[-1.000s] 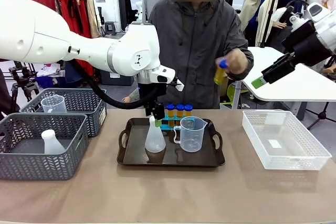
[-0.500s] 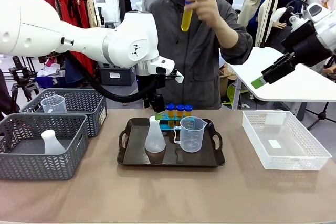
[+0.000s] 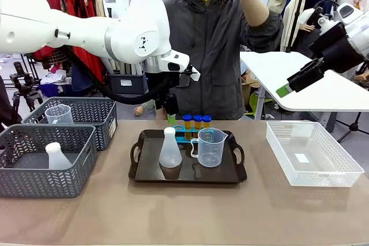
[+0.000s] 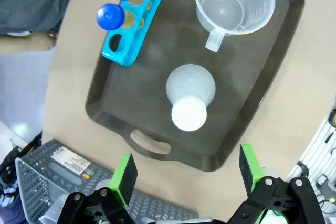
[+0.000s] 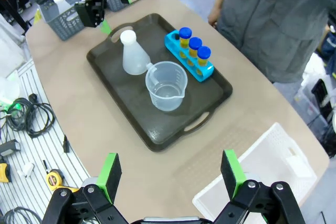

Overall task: Prepare the laboratory tools.
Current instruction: Pick up one Small flask and place it on the Handle tray.

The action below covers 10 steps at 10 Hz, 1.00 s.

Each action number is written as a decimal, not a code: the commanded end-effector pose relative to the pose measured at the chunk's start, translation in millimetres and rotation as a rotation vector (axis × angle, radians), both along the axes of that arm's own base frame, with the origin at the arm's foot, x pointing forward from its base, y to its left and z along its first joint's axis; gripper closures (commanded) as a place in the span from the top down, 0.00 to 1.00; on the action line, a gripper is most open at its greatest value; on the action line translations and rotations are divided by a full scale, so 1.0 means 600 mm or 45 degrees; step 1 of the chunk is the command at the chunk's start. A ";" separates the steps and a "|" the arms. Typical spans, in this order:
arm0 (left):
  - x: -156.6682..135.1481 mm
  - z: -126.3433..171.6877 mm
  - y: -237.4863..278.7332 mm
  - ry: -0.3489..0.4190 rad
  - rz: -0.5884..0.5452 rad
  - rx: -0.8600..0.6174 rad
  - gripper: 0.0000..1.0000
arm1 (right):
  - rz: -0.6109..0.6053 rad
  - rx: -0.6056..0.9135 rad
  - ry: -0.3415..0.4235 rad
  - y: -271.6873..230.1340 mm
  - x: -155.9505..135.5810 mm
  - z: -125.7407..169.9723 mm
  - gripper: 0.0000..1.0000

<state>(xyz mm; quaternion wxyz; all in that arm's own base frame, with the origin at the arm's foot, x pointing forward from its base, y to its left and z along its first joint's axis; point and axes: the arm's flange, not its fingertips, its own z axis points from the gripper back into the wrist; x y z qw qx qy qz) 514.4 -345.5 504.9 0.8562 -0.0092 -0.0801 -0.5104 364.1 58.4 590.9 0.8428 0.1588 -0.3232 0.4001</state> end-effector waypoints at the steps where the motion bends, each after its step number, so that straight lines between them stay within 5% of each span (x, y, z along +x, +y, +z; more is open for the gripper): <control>1: -0.022 0.013 0.023 0.007 0.018 -0.048 1.00 | 0.010 0.032 0.003 0.001 0.002 0.001 1.00; 7: -0.034 0.140 0.120 -0.037 -0.054 -0.192 1.00 | 0.010 0.032 0.003 0.001 0.002 0.001 1.00; 10: -0.026 0.175 0.160 -0.005 -0.229 -0.361 1.00 | 0.010 0.032 0.003 0.001 0.002 0.001 1.00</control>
